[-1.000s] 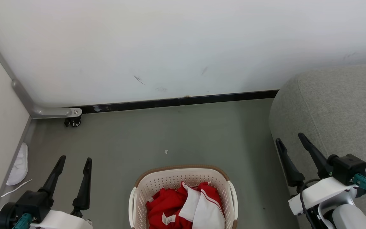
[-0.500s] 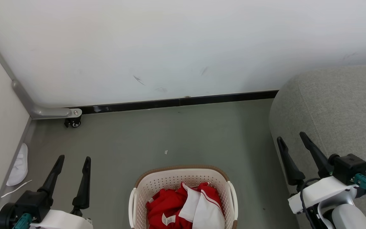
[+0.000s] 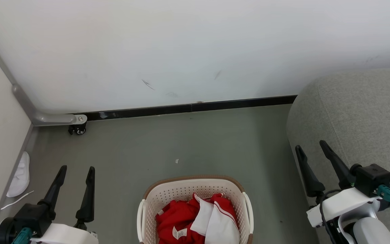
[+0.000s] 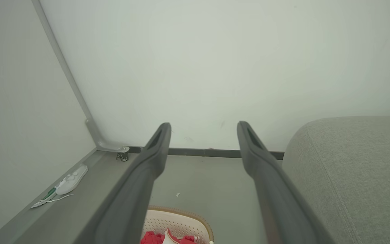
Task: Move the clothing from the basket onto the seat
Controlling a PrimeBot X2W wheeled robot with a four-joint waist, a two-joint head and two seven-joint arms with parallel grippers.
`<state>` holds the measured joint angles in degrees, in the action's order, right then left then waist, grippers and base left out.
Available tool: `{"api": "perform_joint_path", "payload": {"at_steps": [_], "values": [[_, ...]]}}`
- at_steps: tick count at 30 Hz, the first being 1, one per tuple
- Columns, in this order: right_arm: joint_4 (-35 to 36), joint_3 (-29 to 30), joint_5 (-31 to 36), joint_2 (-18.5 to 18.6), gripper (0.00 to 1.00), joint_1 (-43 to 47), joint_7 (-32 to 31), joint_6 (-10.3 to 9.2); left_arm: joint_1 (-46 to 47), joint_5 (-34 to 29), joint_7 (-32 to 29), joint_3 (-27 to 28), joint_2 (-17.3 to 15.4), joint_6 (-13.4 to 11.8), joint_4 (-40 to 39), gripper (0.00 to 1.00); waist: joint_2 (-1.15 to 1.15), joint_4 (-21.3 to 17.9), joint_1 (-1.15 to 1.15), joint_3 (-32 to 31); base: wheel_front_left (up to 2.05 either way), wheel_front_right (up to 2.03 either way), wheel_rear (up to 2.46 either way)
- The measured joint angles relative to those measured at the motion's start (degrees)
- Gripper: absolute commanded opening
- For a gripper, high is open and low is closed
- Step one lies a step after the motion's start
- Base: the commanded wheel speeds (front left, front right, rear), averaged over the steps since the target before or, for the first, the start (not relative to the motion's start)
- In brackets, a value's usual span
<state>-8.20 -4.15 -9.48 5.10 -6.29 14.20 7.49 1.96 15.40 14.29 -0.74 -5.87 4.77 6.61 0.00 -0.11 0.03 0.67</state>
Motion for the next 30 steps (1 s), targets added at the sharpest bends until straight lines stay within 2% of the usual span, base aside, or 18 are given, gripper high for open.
{"api": "perform_joint_path", "payload": {"at_steps": [30], "values": [[2.1,1.3,-0.08,-1.45,1.0,-0.13,0.0,0.0,1.52,0.03,0.0,1.42,0.27,1.53,-0.34,1.0,0.0,-1.21,-0.01,6.06,0.0,0.0,0.0]]}}
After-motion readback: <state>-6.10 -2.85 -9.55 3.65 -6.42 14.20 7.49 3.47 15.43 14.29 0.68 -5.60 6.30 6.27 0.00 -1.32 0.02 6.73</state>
